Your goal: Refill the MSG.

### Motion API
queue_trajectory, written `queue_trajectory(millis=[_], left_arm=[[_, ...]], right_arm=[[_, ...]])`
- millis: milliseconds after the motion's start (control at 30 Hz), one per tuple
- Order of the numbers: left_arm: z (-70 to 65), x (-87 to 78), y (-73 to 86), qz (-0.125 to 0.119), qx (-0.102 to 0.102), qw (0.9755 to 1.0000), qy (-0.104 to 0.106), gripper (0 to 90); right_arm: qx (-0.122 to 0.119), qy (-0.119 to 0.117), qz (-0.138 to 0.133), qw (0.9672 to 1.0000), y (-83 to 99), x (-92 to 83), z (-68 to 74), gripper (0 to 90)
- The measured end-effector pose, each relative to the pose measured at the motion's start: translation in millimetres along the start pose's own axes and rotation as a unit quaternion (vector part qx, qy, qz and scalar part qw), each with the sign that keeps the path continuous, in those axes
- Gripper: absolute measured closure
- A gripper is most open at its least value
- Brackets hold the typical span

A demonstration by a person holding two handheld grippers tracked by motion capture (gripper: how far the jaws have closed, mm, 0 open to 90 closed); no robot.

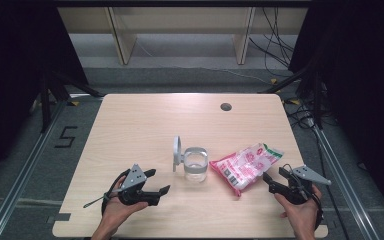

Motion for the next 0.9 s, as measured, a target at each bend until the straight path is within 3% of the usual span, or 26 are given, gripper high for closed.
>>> queue_trajectory(millis=[33,67,100,133,167,200,233,267,300,333,367,400,467,500,567,600,667,700,733,767,800,833,867,900], left_arm=[[-0.9,0.4,0.5,-0.001,-0.001,1.0000,0.003,23.6],[1.0,0.5,0.1,0.000,0.017,0.9998,0.005,23.6],[0.9,0.5,0.2,0.000,0.014,0.9999,0.005,23.6],[1.2,0.6,-0.2,-0.001,0.015,0.9999,0.004,23.6],[1.1,0.5,-0.3,-0.001,0.016,0.9999,0.004,23.6],[0.8,0.2,-0.1,0.000,0.017,0.9999,0.004,23.6],[-1.8,0.9,0.3,-0.004,-0.002,1.0000,0.001,23.6],[-1.3,0.3,1.2,0.002,0.003,1.0000,0.002,23.6],[-0.6,0.5,1.0,0.002,0.013,0.9999,0.002,23.6],[-1.9,1.2,1.9,0.003,0.003,1.0000,0.001,23.6],[-2.6,2.4,1.1,-0.002,0.005,1.0000,0.003,23.6],[-1.2,2.1,1.8,0.004,0.017,0.9998,0.008,23.6],[-3.6,2.4,3.9,0.006,0.000,1.0000,0.003,23.6],[-1.6,2.3,3.6,0.007,0.015,0.9998,0.005,23.6],[-1.2,2.2,3.2,0.006,0.014,0.9999,0.004,23.7],[-1.6,2.4,2.9,0.004,0.012,0.9999,0.005,23.7],[-2.7,1.7,4.3,0.006,0.000,1.0000,0.004,23.7],[-1.4,1.1,3.8,0.006,0.009,0.9999,0.004,23.7],[-1.8,1.3,3.7,0.005,0.001,1.0000,0.001,23.8],[-2.1,1.6,3.1,0.003,0.001,1.0000,0.002,23.8],[-1.7,1.4,3.5,0.005,0.002,1.0000,0.002,23.8],[-2.2,1.5,4.4,0.007,0.000,1.0000,0.003,23.8],[-1.5,1.3,4.8,0.008,0.005,1.0000,0.000,23.8],[-1.5,1.8,4.7,0.006,0.008,0.9999,0.004,23.8]], right_arm=[[-0.017,0.000,-0.004,0.9998,-0.5,1.8,-3.8,31.7],[-0.008,0.002,-0.005,1.0000,0.1,3.2,-2.2,31.6],[-0.015,-0.003,-0.005,0.9999,0.2,4.8,-3.0,31.5],[0.001,0.002,0.005,1.0000,1.5,3.8,0.0,30.9],[-0.009,-0.006,0.004,0.9999,1.5,5.6,-1.0,30.2],[0.000,-0.011,0.010,0.9999,2.6,5.5,1.2,29.8],[-0.001,-0.015,0.006,0.9999,2.4,7.8,1.1,29.9],[-0.001,-0.016,0.006,0.9999,2.3,8.8,0.0,29.8],[0.017,-0.015,0.017,0.9996,3.3,8.3,2.3,29.4],[-0.002,-0.014,0.003,0.9999,0.8,11.5,-1.2,29.2],[0.031,-0.018,0.012,0.9993,1.4,11.4,3.9,29.2],[0.014,-0.019,-0.001,0.9997,-0.9,15.1,0.0,29.0],[0.013,-0.023,0.006,0.9996,-1.9,17.4,0.0,28.9],[0.019,-0.027,0.008,0.9994,-1.9,19.9,1.4,28.9],[0.034,-0.021,0.015,0.9991,-1.4,23.6,4.7,28.9],[0.010,-0.024,0.015,0.9995,-1.4,27.0,1.5,29.0],[0.016,-0.027,0.019,0.9993,-0.7,30.6,2.4,28.8],[0.028,-0.021,0.025,0.9991,0.6,30.7,4.3,28.6],[0.030,-0.015,0.018,0.9993,-0.4,34.2,4.2,28.5],[0.014,-0.011,0.023,0.9996,-0.6,35.5,0.8,28.5],[0.018,-0.010,0.031,0.9993,-0.4,35.6,1.4,28.5],[0.039,-0.013,0.029,0.9987,-0.4,36.1,4.3,28.5],[0.015,-0.018,0.032,0.9992,-0.7,36.5,0.0,28.5],[0.023,-0.013,0.022,0.9994,-1.4,40.4,0.0,28.5]])
Point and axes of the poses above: each handheld gripper's, and its own axes: x roughly forward along the jaws, y roughly out of its underside, z roughly to its left, the point moved 7 cm from there along x, roughly forward along the jaws, and after that the axes turned 8 degrees about -z, right-handed, at the moved point
